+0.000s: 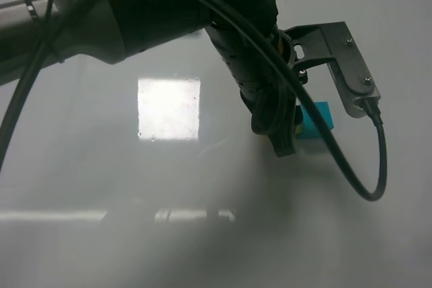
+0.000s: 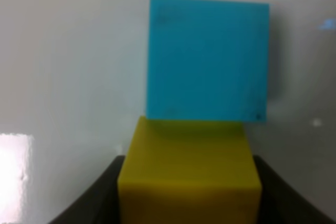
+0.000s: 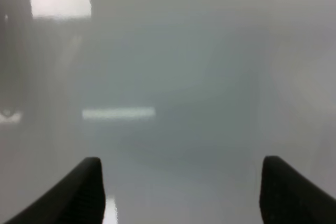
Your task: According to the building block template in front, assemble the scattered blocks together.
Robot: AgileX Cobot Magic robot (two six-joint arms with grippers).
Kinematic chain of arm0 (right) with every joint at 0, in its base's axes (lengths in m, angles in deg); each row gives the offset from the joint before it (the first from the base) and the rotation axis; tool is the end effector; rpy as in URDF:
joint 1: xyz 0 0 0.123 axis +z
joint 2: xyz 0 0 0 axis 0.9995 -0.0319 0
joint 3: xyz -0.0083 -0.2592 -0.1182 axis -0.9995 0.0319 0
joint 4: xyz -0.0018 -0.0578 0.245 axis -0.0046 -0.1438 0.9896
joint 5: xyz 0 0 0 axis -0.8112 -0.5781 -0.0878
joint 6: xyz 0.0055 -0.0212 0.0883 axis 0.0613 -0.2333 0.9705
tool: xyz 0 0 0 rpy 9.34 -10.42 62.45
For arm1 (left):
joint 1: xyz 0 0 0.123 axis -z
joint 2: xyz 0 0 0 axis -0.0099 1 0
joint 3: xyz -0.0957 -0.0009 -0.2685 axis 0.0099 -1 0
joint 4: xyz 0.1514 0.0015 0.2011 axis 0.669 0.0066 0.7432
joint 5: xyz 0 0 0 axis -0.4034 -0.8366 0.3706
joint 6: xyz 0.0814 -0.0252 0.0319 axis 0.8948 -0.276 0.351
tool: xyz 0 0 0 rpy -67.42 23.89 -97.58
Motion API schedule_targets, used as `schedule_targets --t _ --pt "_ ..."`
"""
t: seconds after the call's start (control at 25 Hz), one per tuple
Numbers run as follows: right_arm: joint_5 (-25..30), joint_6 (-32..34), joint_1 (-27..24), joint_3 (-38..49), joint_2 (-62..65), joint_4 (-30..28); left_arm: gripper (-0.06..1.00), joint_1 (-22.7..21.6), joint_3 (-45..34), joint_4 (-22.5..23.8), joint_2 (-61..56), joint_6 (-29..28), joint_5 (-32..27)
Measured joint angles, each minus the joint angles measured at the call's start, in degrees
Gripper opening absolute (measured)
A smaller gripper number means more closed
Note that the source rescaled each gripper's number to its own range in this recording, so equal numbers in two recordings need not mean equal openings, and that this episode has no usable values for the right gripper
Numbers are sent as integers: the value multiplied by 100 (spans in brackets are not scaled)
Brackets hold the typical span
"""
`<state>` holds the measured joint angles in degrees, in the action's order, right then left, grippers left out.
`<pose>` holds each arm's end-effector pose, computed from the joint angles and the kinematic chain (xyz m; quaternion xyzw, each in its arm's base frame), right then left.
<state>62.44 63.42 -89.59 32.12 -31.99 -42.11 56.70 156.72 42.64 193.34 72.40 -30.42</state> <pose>-0.0032 -0.0058 0.2855 0.0151 0.8273 -0.0431 0.5598 0.2638 -0.3707 0.3645 0.6561 0.6686 0.0025 0.3499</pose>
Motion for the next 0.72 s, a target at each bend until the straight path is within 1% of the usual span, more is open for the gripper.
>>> schedule_targets --t 0.6,0.72 --pt "0 0 0 0 0 0 6 0 0 -5 6 6 0" --pt "0 0 0 0 0 0 6 0 0 -45 23 99 6"
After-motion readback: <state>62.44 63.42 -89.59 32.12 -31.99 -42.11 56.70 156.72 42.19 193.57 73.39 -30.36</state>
